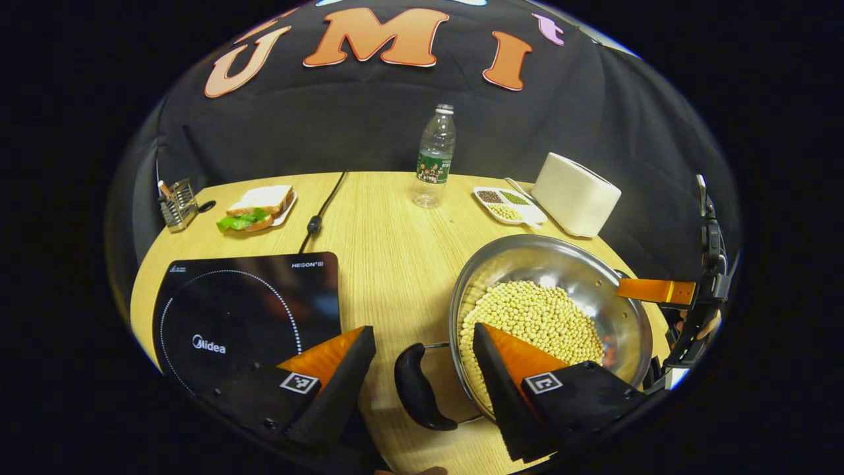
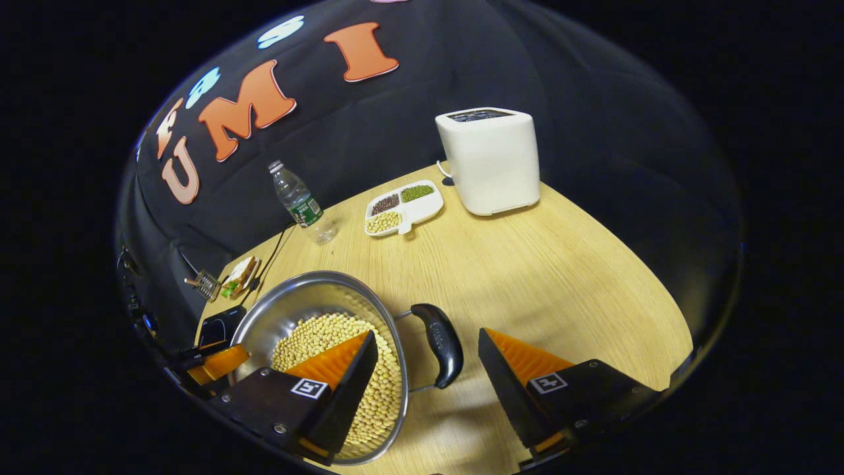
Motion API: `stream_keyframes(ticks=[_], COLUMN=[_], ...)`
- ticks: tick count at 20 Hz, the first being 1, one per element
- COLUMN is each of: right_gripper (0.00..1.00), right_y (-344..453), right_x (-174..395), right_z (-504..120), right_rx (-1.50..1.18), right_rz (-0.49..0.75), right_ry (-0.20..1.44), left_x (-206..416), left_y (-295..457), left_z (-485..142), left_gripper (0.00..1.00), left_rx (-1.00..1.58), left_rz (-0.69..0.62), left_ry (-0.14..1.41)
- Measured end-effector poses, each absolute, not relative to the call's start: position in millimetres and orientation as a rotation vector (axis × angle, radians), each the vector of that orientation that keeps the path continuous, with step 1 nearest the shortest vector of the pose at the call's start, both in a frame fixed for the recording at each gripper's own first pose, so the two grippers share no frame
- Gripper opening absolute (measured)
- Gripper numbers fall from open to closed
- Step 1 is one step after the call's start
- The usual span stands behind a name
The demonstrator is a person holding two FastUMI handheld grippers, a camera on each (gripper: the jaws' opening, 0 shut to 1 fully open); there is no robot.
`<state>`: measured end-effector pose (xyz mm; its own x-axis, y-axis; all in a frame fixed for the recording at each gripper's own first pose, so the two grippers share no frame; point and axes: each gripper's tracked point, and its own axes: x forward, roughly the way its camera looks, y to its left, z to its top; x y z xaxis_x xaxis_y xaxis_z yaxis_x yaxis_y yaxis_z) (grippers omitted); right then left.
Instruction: First push the handle of the pot to place it horizontally, then grasp the pot with both hands and set it on the induction cooktop.
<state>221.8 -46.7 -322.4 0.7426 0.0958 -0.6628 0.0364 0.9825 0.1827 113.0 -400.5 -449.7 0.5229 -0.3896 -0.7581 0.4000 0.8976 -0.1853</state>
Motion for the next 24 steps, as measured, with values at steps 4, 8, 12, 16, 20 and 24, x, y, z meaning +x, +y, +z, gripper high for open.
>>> stream_keyframes(ticks=[4, 8, 12, 16, 20, 24], right_gripper=[0.93, 0.68, 0.64, 0.61, 0.61, 0.61], right_y=[-36, -36, -39, -45, -41, -25], right_x=[237, 235, 228, 208, 198, 185], right_z=[-344, -351, -350, -346, -317, -287], right_rx=[0.214, 0.204, 0.212, 0.24, 0.255, 0.268], right_rz=[0.06, 0.098, 0.096, 0.068, 0.065, 0.083], right_ry=[0.784, 0.793, 0.779, 0.801, 0.755, 0.727], left_x=[109, 105, 88, 87, 98, 116], left_y=[-408, -406, -407, -407, -398, -381], left_z=[-462, -470, -474, -478, -471, -454], left_gripper=[0.92, 0.7, 0.64, 0.6, 0.59, 0.59], left_rx=[-0.031, -0.07, -0.191, -0.148, -0.126, -0.12], left_rz=[-0.486, -0.474, -0.462, -0.462, -0.485, -0.499], left_ry=[0.948, 0.991, 1.161, 1.172, 1.132, 1.089])
